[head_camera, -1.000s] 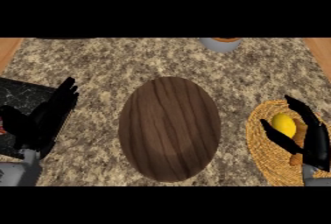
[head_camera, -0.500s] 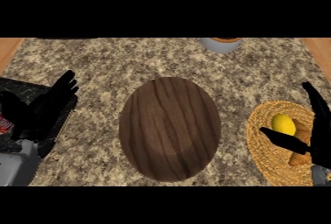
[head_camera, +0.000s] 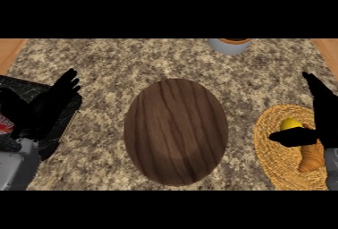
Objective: Pick the lemon from the placemat and place it in the bowl
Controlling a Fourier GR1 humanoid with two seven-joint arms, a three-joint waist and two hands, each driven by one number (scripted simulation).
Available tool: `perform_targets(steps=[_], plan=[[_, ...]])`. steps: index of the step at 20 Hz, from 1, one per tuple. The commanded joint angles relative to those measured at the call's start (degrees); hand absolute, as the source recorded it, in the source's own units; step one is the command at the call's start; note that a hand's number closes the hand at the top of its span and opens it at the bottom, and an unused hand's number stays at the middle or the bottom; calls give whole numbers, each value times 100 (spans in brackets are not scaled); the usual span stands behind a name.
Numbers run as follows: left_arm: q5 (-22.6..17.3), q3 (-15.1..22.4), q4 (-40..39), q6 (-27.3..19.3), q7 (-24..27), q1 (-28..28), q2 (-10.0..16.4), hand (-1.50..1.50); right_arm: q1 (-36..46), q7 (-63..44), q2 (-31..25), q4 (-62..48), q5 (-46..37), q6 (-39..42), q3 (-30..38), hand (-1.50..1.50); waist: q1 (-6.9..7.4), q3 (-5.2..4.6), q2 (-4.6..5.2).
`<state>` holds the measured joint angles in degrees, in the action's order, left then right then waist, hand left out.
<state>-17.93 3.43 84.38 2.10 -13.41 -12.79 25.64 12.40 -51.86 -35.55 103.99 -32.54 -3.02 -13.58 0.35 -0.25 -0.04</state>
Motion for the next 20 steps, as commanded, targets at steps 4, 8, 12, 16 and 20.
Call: perform_targets(steps=[4, 8, 12, 16, 20], plan=[[90, -64, -32, 142, 66, 67, -2, 0, 1238, -1437, 164, -265, 653, 1793, -90, -150, 44, 16, 11], [254, -6, -65, 28, 258, 169, -170, 0, 1655, -2058, 354, -551, 705, 2249, -275, -150, 24, 11, 10], [302, 105, 136, -185, -88, 41, -347, 0, 1729, -1932, 271, -1156, 775, 2313, -164, -150, 37, 20, 7], [61, -245, -100, 262, 115, 144, -86, 0, 1518, -2102, 255, -824, 953, 2436, -86, -150, -34, 18, -7], [485, 83, -22, -97, 172, 140, -459, 0, 1620, -2280, 448, -985, 839, 2577, -316, -150, -31, 17, -4]])
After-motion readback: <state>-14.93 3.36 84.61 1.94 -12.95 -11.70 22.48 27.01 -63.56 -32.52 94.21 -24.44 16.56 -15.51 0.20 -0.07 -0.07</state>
